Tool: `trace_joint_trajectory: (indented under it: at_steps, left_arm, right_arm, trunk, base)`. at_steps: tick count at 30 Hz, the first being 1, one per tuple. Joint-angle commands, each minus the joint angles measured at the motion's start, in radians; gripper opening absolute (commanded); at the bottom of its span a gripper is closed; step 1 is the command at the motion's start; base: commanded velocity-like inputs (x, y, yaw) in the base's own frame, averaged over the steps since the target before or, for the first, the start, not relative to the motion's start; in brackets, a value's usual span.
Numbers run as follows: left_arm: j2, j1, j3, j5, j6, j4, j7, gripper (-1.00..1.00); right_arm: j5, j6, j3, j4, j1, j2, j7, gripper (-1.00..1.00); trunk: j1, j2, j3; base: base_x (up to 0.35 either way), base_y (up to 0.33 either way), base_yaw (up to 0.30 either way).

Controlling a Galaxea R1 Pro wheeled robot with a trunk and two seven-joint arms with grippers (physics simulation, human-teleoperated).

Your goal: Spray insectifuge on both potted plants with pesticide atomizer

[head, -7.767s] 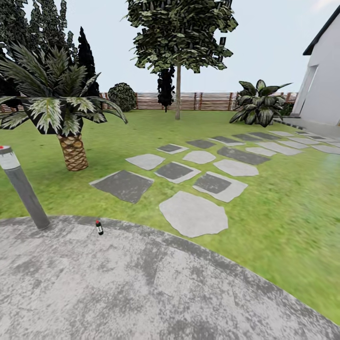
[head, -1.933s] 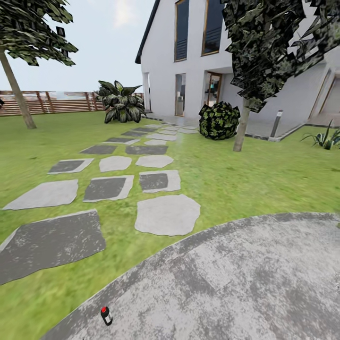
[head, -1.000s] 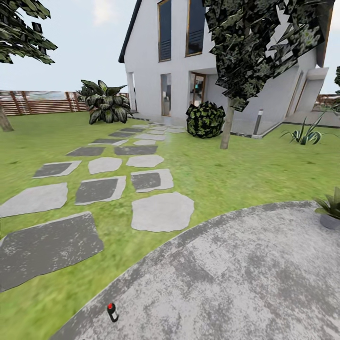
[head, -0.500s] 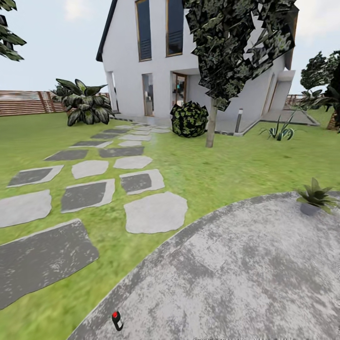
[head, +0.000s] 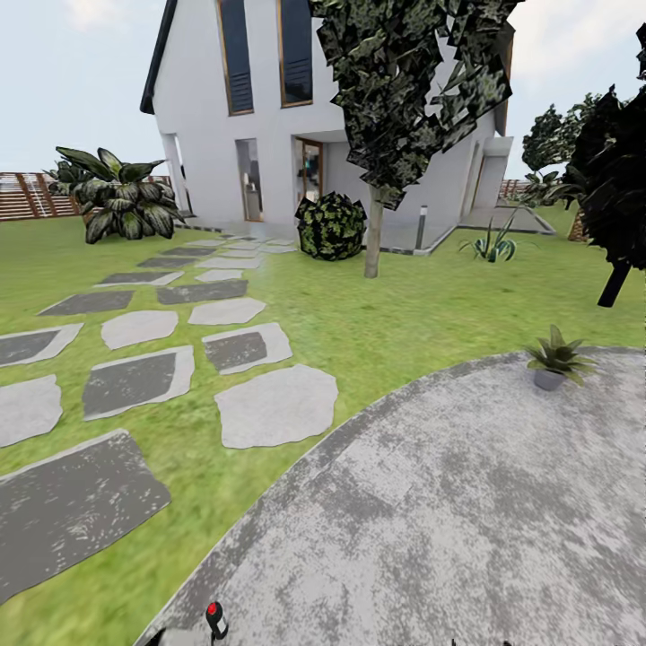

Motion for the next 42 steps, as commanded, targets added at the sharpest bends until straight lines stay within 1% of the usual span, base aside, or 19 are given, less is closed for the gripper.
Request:
trace_joint_trajectory:
  at_steps: [1, 2, 3, 4, 5, 6, 7, 8, 9, 10, 12, 14, 18, 21, 27, 38, 42]
  left_arm:
    - [-0.006, -0.095, 0.001, -0.006, 0.057, 0.003, -0.008, 1.0]
    - [-0.009, -0.143, 0.001, -0.005, 0.117, 0.0, -0.016, 1.0]
    - [-0.011, -0.162, 0.001, -0.005, 0.142, -0.001, -0.021, 1.0]
    - [-0.015, -0.196, 0.001, -0.004, 0.184, -0.003, -0.031, 1.0]
    - [-0.022, -0.239, 0.0, -0.005, 0.225, -0.004, -0.045, 1.0]
    - [-0.025, -0.251, 0.0, -0.005, 0.235, -0.003, -0.048, 1.0]
    - [-0.028, -0.274, 0.0, -0.006, 0.248, -0.002, -0.053, 1.0]
    - [-0.029, -0.285, 0.0, -0.006, 0.253, -0.001, -0.055, 1.0]
    - [-0.031, -0.303, 0.0, -0.005, 0.261, 0.002, -0.057, 1.0]
    - [-0.031, -0.31, 0.0, -0.005, 0.263, 0.004, -0.058, 1.0]
    - [-0.033, -0.33, 0.001, -0.005, 0.269, 0.007, -0.06, 1.0]
    - [-0.032, -0.335, 0.0, -0.006, 0.266, 0.008, -0.061, 1.0]
    - [-0.032, -0.337, -0.008, -0.015, 0.261, 0.006, -0.06, 1.0]
    - [-0.032, -0.336, -0.024, -0.027, 0.258, 0.007, -0.06, 1.0]
    - [-0.036, -0.336, -0.03, -0.032, 0.259, 0.008, -0.06, 1.0]
    - [-0.036, -0.335, -0.03, -0.034, 0.261, 0.012, -0.057, 1.0]
    - [-0.036, -0.335, -0.03, -0.034, 0.26, 0.014, -0.056, 1.0]
  right_arm:
    - [0.0, 0.014, -0.004, -0.11, -0.006, -0.006, -0.003, 1.0]
    - [0.0, 0.036, -0.006, -0.176, -0.016, -0.009, -0.004, 1.0]
    - [0.0, 0.049, -0.007, -0.204, -0.022, -0.009, -0.005, 1.0]
    - [0.0, 0.078, -0.008, -0.253, -0.036, -0.011, -0.005, 1.0]
    - [0.0, 0.133, -0.009, -0.308, -0.061, -0.012, -0.005, 1.0]
    - [0.0, 0.153, -0.009, -0.323, -0.071, -0.012, -0.005, 1.0]
    - [-0.001, 0.193, -0.009, -0.351, -0.09, -0.012, -0.006, 1.0]
    - [-0.001, 0.213, -0.009, -0.363, -0.1, -0.012, -0.006, 1.0]
    - [-0.001, 0.251, -0.009, -0.384, -0.119, -0.013, -0.006, 1.0]
    - [-0.001, 0.269, -0.009, -0.392, -0.129, -0.013, -0.006, 1.0]
    - [-0.002, 0.332, -0.009, -0.413, -0.163, -0.013, -0.003, 1.0]
    - [-0.003, 0.368, -0.009, -0.427, -0.185, -0.013, 0.0, 1.0]
    - [-0.003, 0.381, -0.008, -0.445, -0.192, -0.012, 0.001, 1.0]
    - [-0.002, 0.385, -0.008, -0.455, -0.194, -0.013, 0.0, 1.0]
    - [-0.002, 0.385, -0.009, -0.458, -0.195, -0.013, -0.002, 1.0]
    - [-0.001, 0.385, -0.01, -0.457, -0.195, -0.012, -0.005, 1.0]
    - [0.0, 0.385, -0.007, -0.456, -0.195, -0.013, -0.005, 1.0]
  trunk:
    - [0.0, 0.0, -0.001]
    - [0.0, 0.0, -0.001]
    - [0.0, 0.0, -0.001]
    - [0.0, 0.0, -0.001]
    - [0.0, 0.0, -0.001]
    - [0.0, 0.0, -0.001]
    - [0.0, 0.0, -0.001]
    - [0.0, 0.0, -0.001]
    - [0.0, 0.0, -0.001]
    - [0.0, 0.0, -0.001]
    - [0.0, 0.0, -0.001]
    - [0.0, 0.0, -0.001]
    - [0.0, 0.0, -0.001]
    - [0.0, 0.0, -0.001]
    - [0.0, 0.0, -0.003]
    - [0.042, -0.077, -0.053]
    - [0.057, -0.105, -0.068]
  base:
    - [0.0, 0.0, -0.003]
    - [0.0, 0.0, -0.002]
    - [0.0, 0.0, -0.002]
    - [0.0, 0.0, -0.001]
    - [0.0, 0.0, 0.0]
    - [0.0, 0.0, 0.0]
    - [0.0, 0.0, 0.0]
    - [0.0, 0.0, 0.0]
    - [0.0, 0.0, 0.0]
    - [0.0, 0.0, 0.0]
    - [0.0, 0.0, 0.0]
    - [0.0, 0.0, 0.0]
    - [0.0, 0.0, 0.0]
    - [0.0, 0.0, 0.0]
    - [0.0, 0.0, 0.0]
    - [0.0, 0.0, 0.0]
    - [0.0, 0.0, 0.0]
